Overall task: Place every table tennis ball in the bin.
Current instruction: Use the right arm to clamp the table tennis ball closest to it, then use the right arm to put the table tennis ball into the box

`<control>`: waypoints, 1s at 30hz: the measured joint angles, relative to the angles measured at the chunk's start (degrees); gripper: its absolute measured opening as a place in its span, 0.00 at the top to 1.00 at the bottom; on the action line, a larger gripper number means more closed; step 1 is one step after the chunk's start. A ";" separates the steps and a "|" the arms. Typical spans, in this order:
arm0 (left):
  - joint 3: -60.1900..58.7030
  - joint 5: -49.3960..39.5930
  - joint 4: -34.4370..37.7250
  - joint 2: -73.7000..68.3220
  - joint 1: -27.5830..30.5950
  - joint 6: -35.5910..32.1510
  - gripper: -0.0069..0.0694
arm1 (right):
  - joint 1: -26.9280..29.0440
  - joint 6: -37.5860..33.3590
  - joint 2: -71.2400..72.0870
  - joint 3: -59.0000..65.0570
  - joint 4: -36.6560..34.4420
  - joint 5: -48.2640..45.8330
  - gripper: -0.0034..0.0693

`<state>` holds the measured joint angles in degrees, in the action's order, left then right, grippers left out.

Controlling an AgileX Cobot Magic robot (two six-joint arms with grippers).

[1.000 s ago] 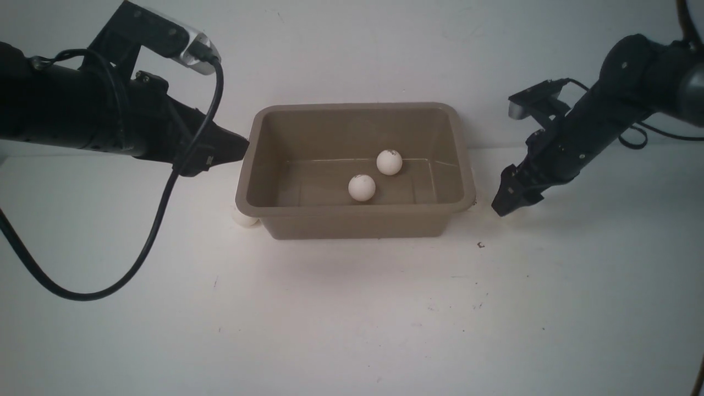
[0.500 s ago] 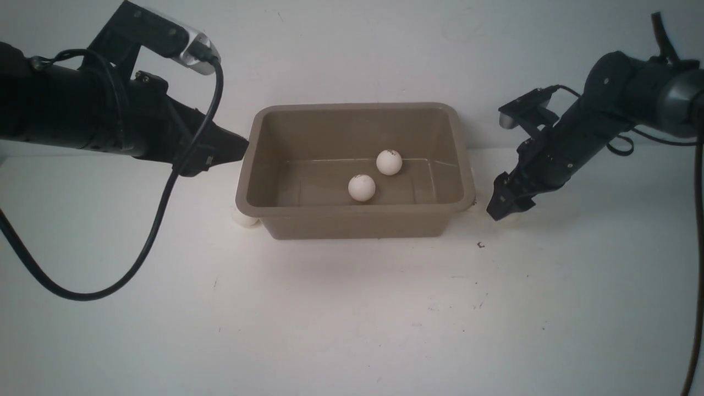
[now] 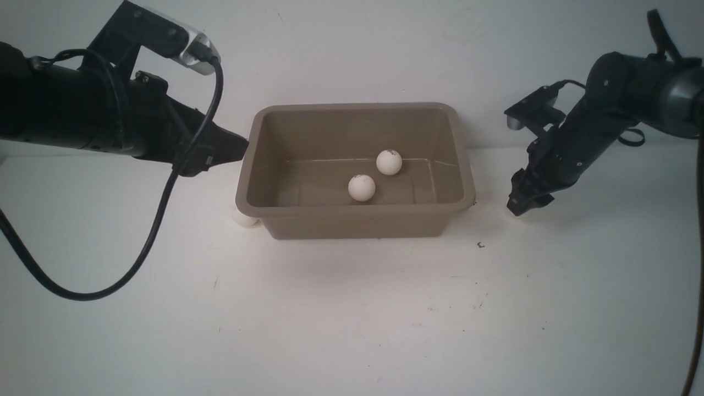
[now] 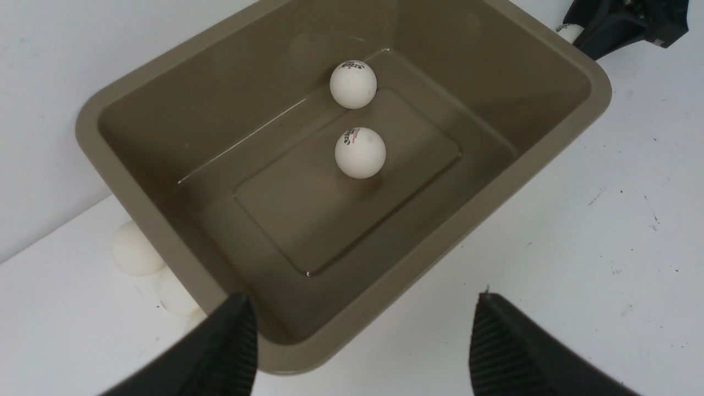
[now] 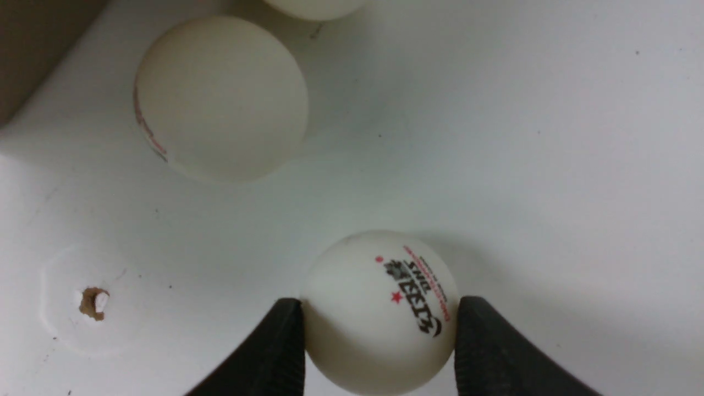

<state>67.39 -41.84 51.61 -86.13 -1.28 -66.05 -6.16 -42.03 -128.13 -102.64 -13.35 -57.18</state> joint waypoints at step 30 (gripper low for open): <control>0.00 -0.45 0.00 0.00 0.00 0.00 0.30 | -8.98 -11.52 3.60 -11.22 -20.81 -8.34 0.45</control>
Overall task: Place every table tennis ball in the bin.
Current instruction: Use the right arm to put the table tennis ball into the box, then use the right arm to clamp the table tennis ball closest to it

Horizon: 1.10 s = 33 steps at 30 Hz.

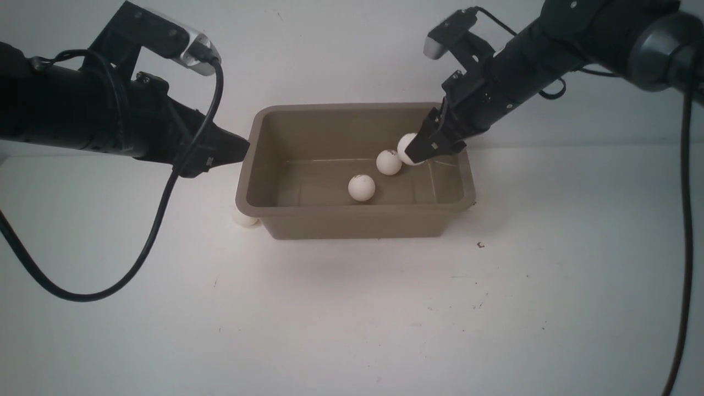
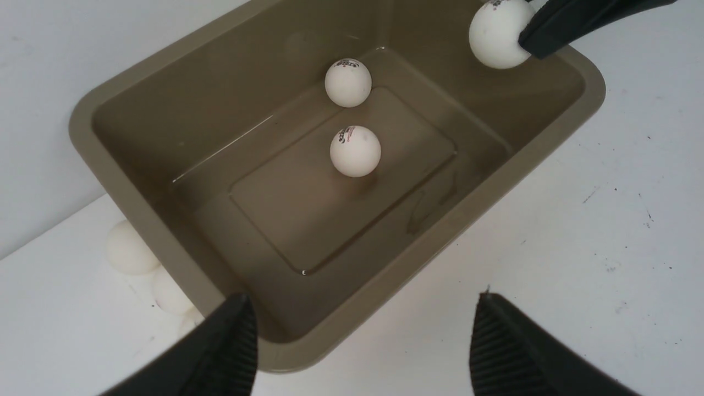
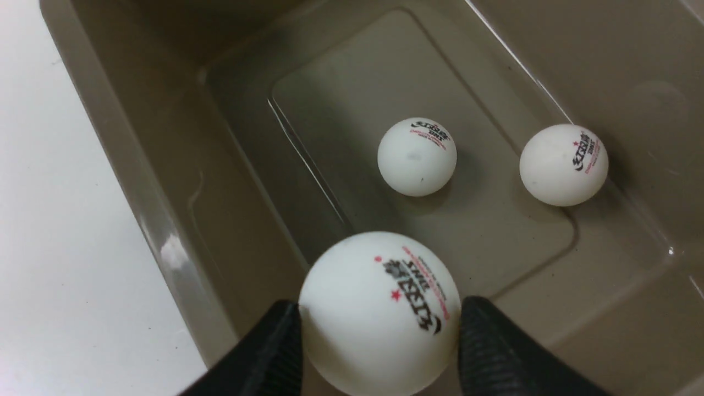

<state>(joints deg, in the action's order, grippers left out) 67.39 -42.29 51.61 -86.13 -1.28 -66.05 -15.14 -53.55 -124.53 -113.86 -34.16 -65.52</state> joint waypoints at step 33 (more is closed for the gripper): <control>0.00 0.71 0.00 0.00 0.02 -0.17 0.30 | 12.63 -9.96 -3.49 0.19 2.11 -5.41 0.29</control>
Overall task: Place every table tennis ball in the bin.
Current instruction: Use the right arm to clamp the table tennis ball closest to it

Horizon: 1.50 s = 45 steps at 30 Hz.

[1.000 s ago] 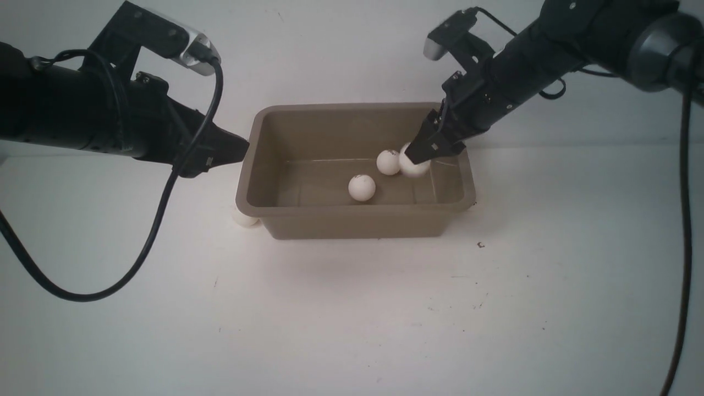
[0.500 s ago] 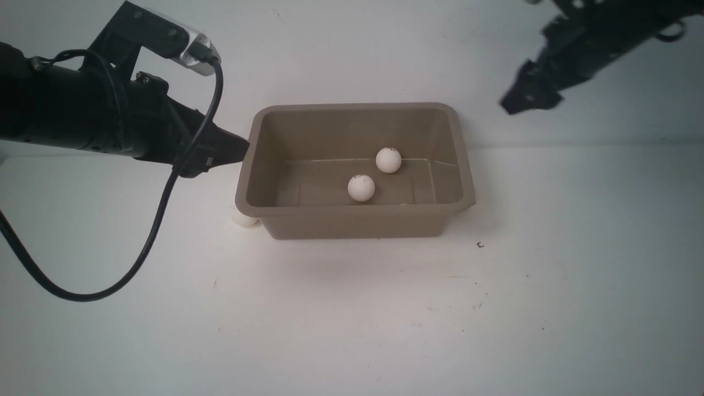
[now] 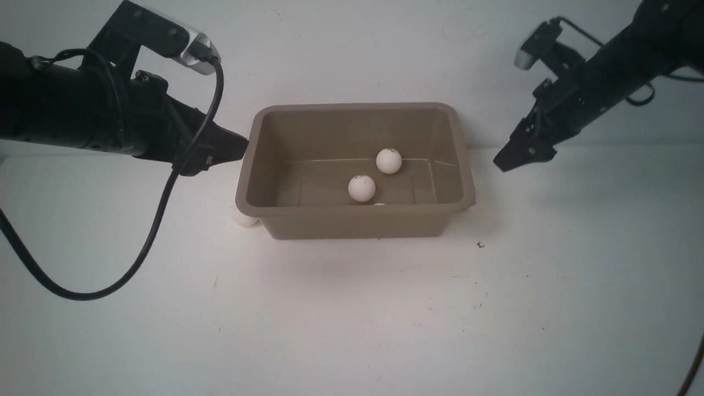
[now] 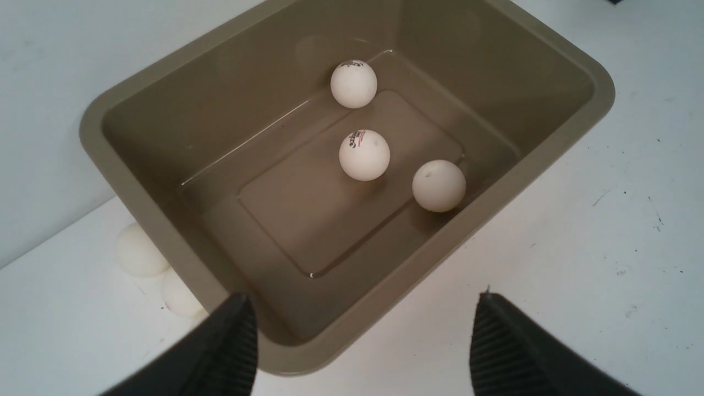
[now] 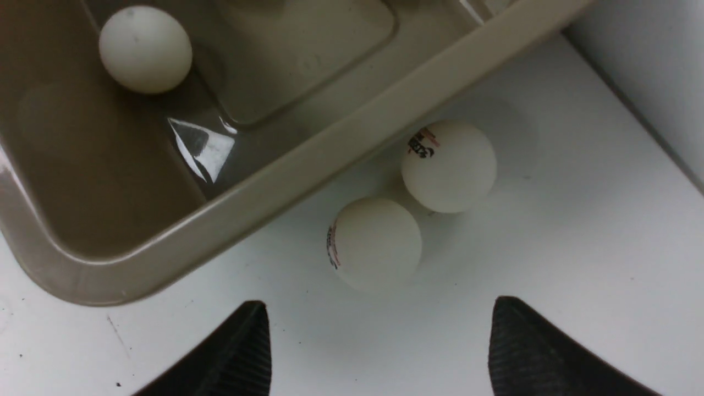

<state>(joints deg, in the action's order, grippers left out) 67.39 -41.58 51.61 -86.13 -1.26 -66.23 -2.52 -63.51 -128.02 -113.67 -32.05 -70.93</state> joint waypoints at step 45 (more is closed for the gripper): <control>0.00 0.31 0.00 0.00 0.00 -0.01 0.30 | -3.46 0.79 -8.36 0.00 -2.66 3.62 0.29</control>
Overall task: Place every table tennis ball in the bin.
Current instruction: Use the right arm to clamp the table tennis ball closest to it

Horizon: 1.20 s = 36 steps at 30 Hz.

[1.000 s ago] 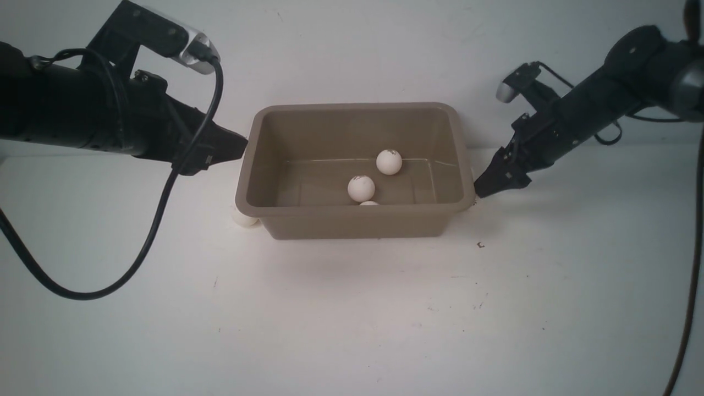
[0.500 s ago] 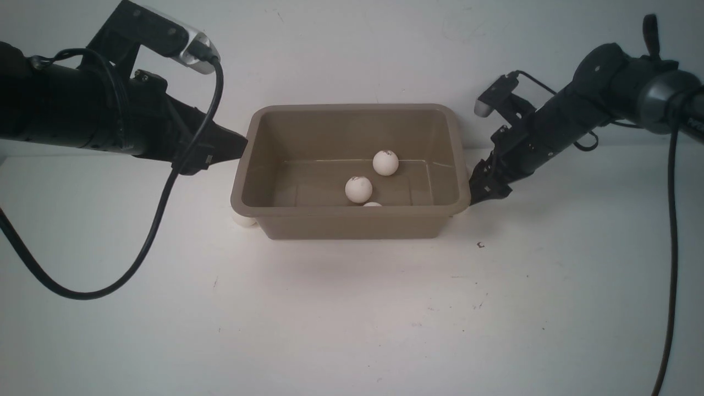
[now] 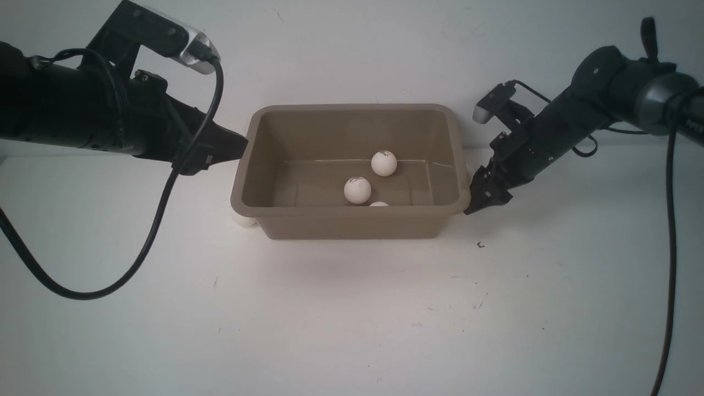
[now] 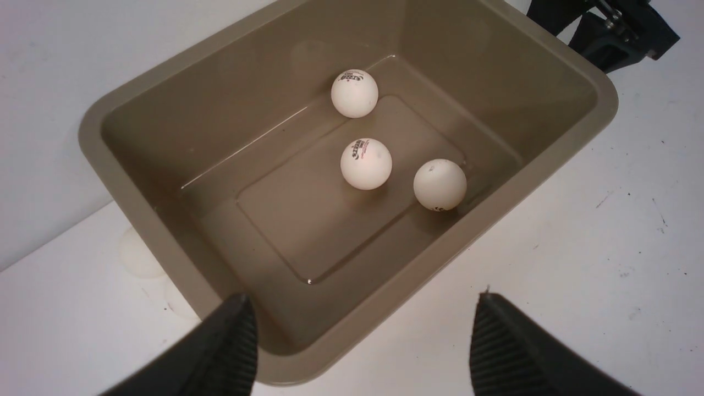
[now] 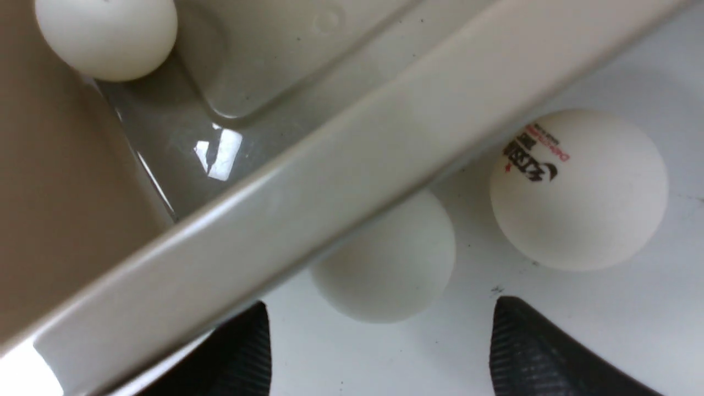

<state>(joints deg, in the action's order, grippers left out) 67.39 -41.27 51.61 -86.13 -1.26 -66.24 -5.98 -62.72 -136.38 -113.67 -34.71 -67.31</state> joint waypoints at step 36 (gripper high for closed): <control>0.00 0.69 0.00 -0.06 0.00 -0.05 0.30 | 3.46 -0.32 0.83 -0.26 -7.43 4.12 0.29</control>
<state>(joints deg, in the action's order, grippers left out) 67.39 -40.58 51.61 -86.19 -1.26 -66.29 -2.52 -63.04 -135.55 -113.93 -42.14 -63.19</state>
